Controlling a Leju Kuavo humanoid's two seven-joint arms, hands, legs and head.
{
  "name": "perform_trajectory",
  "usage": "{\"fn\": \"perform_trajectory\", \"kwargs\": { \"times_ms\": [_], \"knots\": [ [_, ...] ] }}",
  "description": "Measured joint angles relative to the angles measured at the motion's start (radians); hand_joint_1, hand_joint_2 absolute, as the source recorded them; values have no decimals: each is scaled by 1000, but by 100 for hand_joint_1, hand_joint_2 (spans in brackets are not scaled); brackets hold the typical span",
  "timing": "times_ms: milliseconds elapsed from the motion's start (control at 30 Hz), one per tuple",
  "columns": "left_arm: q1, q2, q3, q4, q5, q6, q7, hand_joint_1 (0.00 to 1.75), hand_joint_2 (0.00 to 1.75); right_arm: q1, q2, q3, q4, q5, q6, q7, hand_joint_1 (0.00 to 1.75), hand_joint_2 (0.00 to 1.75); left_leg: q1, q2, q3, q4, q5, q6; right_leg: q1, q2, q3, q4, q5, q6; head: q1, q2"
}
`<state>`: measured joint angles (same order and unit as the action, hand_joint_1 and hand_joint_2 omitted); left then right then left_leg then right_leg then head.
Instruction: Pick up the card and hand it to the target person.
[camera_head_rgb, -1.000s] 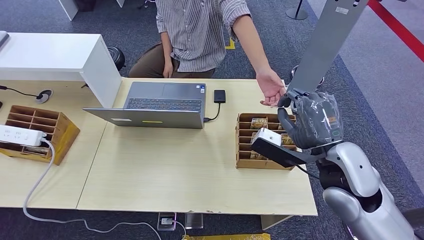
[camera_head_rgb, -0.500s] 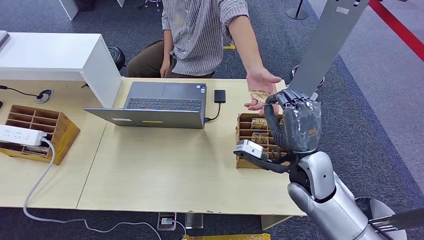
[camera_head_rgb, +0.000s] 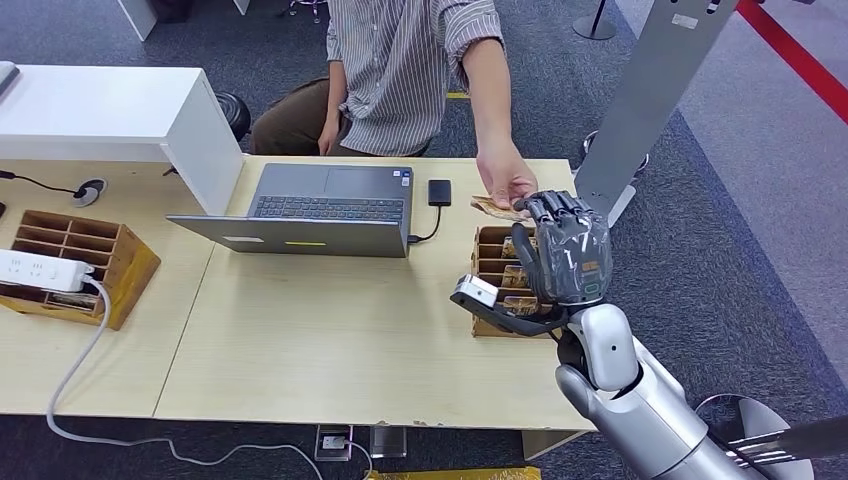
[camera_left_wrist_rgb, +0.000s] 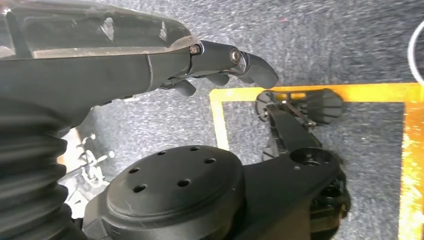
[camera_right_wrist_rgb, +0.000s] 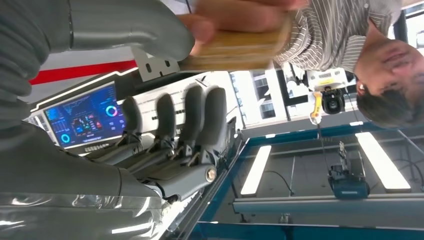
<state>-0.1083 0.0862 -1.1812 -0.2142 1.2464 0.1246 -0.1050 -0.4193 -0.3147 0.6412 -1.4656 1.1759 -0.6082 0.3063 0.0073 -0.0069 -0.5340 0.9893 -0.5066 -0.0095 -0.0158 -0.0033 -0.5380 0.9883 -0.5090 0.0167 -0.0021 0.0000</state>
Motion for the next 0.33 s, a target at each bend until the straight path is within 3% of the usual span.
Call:
{"fn": "perform_trajectory", "kwargs": {
  "times_ms": [133,333],
  "knots": [
    [0,0,0,0,9,0,-8,0,0,1,0,4,13,-40,-22,1,0,175,0,0,0,0,0,0,0,0,0,0,0,0,0,0],
    [1,0,0,0,26,17,-5,0,0,19,10,-8,14,-323,-79,-127,0,175,0,0,0,0,0,0,0,0,-1,0,0,0,-1,0]
  ]
}}
